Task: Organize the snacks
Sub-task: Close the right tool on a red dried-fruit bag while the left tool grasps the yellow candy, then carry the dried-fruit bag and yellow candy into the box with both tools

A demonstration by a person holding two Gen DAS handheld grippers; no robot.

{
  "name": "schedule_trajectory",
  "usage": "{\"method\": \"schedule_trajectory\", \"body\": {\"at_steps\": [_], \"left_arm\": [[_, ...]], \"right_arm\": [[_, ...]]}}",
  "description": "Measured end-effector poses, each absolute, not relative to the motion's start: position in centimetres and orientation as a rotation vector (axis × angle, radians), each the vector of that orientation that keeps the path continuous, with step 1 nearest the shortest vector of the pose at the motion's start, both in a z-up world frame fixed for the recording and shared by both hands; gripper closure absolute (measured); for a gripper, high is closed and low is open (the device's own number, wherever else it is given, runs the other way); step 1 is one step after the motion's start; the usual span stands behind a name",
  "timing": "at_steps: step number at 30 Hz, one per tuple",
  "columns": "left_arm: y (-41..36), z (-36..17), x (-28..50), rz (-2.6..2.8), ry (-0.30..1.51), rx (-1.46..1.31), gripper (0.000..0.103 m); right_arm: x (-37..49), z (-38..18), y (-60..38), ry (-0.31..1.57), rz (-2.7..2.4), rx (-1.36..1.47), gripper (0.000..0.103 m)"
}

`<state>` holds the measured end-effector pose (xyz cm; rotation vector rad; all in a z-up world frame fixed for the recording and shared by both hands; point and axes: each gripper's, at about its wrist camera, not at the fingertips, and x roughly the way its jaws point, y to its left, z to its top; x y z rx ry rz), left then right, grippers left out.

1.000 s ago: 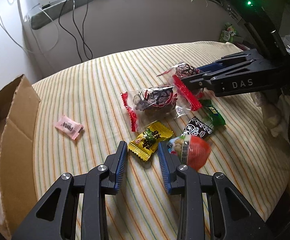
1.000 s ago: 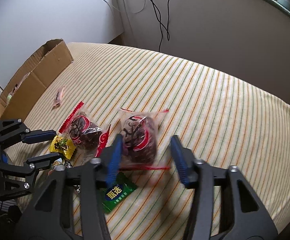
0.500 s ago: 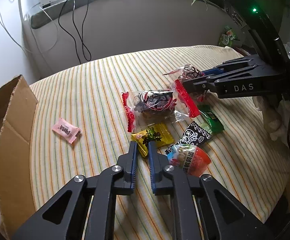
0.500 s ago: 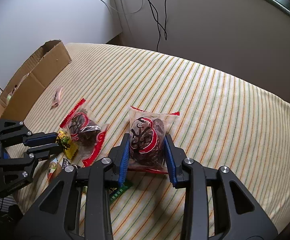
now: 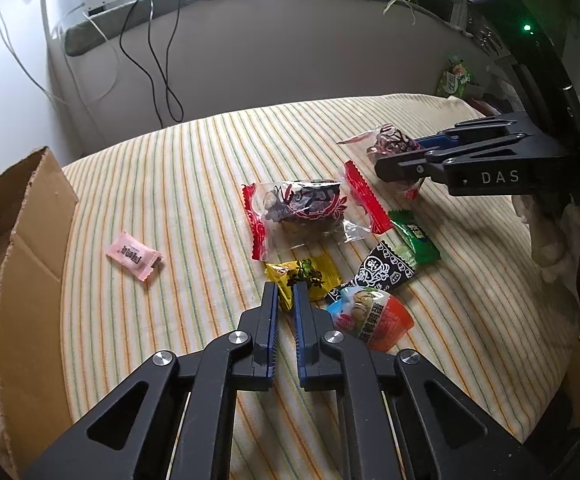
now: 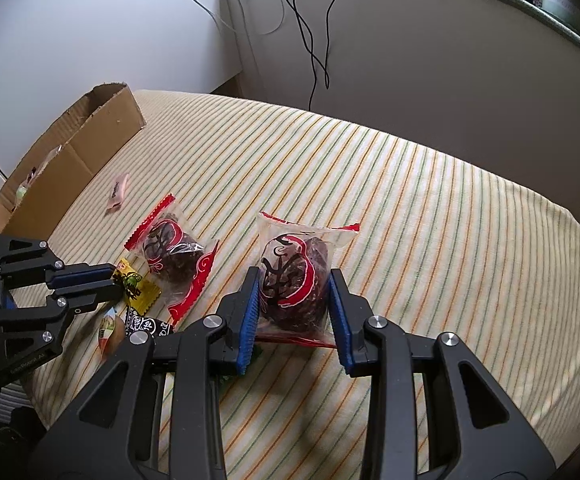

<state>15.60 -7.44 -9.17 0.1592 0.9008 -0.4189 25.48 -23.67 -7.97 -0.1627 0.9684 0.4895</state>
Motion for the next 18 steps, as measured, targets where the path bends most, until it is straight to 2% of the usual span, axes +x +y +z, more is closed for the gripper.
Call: {"method": "schedule_trajectory", "body": {"at_steps": [18], "left_arm": [[-4.5, -6.5, 14.4, -0.37, 0.83, 0.077, 0.1]], "right_arm": [[24.7, -5.7, -23.4, 0.915, 0.494, -0.155, 0.069]]}}
